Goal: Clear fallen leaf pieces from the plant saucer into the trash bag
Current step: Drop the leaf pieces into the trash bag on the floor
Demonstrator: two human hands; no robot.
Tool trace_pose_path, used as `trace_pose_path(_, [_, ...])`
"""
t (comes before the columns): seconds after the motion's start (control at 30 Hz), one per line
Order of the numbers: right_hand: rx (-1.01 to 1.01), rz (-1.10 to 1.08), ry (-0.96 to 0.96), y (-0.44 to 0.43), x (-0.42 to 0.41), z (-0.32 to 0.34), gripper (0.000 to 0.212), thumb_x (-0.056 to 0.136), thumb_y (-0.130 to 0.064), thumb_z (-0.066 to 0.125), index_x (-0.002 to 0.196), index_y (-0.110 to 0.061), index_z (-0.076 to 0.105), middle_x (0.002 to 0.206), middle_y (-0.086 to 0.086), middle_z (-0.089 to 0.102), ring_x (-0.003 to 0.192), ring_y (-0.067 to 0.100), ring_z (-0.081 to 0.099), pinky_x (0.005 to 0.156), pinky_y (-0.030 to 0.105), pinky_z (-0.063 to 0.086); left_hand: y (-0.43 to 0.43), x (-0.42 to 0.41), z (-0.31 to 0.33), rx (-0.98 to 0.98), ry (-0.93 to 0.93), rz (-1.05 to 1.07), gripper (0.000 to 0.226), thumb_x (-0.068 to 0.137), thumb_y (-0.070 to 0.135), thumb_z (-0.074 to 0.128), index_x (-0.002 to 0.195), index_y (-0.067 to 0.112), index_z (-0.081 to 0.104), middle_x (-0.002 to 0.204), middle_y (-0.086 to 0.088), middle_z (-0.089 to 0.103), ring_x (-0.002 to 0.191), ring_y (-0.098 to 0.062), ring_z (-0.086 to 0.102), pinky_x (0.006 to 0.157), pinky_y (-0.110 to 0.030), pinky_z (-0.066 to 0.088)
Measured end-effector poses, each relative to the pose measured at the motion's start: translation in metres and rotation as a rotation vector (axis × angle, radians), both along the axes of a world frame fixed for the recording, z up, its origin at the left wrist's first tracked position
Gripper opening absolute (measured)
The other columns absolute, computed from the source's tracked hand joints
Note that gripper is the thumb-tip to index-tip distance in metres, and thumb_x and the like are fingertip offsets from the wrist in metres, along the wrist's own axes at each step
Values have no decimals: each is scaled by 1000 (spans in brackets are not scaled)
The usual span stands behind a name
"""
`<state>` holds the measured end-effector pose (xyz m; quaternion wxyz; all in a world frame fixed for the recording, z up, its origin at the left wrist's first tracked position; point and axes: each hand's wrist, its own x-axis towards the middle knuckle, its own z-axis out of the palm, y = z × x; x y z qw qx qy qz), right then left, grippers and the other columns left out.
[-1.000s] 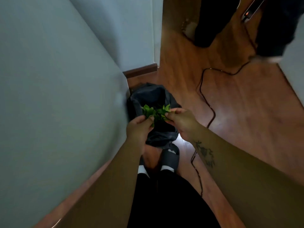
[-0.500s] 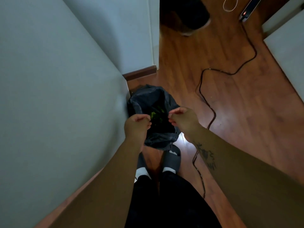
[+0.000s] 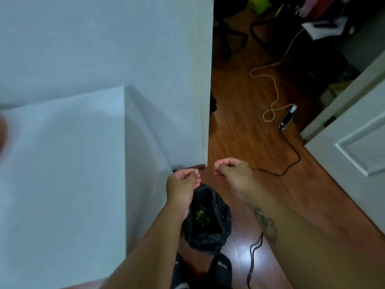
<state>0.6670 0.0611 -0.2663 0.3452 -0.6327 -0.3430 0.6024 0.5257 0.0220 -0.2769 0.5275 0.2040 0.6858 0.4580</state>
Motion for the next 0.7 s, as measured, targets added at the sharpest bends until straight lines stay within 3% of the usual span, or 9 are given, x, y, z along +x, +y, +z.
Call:
trace_pose_path(0.1, [81,31,-19,15,-6,61,10,89,-7,63,93,-4,71,86,9,71,75,17,66,71,25,57,16,-7,61,119,25,28,6,89,11,69,89,6,71,83,-11,73,77,-20,71,77,-29,59])
trace_pose_path(0.23, [190,82,-12,26,-25,125,12,90,-7,61,97,-3,70,89,12,71,75,16,66,62,18,56,20,-31,124,234,50,62,9,87,17,72,89,9,71,87,-11,74,82,-23,72,80,-30,59])
trace_pose_path(0.33, [228,127,-12,27,-48,152,9,90,-11,62,92,-9,70,92,11,72,85,22,69,72,25,58,10,-58,151,267,61,100,8,87,17,72,89,9,71,89,-12,74,83,-23,72,76,-25,59])
trace_pose_path(0.53, [263,231,50,18,-115,182,8,88,-7,63,85,-11,70,88,10,72,80,20,69,73,23,59,-20,-139,176,293,86,163,12,88,11,69,95,2,73,91,-16,75,83,-28,72,84,-35,58])
trace_pose_path(0.7, [262,331,92,5,-176,188,8,87,-4,63,91,-3,70,89,12,69,78,19,67,80,29,58,-50,-212,176,284,179,235,7,89,10,67,91,7,73,86,-10,76,74,-23,71,76,-31,58])
